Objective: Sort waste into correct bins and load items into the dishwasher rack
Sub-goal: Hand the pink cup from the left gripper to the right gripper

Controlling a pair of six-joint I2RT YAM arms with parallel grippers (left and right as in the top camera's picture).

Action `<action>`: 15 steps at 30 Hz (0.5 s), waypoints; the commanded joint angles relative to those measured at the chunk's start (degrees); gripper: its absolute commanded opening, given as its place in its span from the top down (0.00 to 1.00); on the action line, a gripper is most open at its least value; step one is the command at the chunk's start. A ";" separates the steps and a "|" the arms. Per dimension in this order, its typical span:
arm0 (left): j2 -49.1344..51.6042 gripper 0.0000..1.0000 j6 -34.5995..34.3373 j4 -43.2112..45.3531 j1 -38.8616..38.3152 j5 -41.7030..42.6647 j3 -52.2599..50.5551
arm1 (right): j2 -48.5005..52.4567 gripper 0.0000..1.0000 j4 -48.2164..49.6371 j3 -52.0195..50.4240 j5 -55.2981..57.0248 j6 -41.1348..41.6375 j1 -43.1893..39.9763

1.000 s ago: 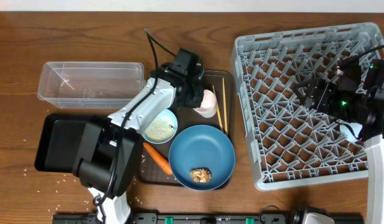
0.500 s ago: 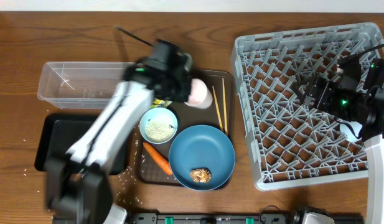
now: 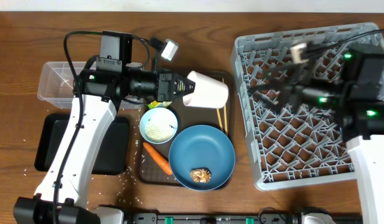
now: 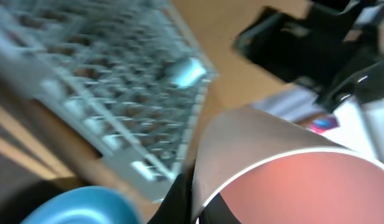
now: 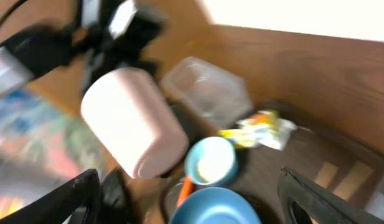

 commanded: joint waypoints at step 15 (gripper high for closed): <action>0.13 0.94 0.02 0.02 0.15 15.39 1.03 | 0.90 0.16 5.64 0.42 -2.93 -14.49 17.88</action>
